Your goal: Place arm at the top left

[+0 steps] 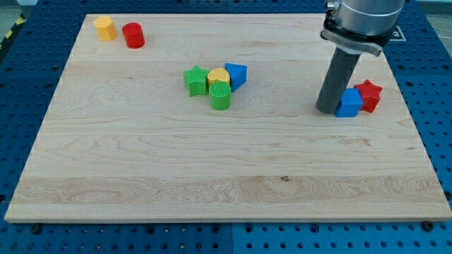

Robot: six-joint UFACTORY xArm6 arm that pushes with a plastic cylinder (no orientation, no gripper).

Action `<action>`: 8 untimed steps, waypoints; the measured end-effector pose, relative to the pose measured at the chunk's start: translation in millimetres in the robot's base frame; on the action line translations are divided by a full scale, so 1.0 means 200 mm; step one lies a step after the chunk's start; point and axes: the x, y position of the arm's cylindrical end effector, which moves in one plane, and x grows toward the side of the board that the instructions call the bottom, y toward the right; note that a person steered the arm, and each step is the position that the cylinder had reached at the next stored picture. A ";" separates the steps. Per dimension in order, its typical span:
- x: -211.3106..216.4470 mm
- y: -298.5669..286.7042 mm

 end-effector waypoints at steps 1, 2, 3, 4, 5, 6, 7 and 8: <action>-0.05 0.10; -0.13 0.12; -0.27 -0.04; -0.56 -0.13; -0.89 -0.39; -1.15 -0.89; -1.25 -1.19; -1.25 -1.43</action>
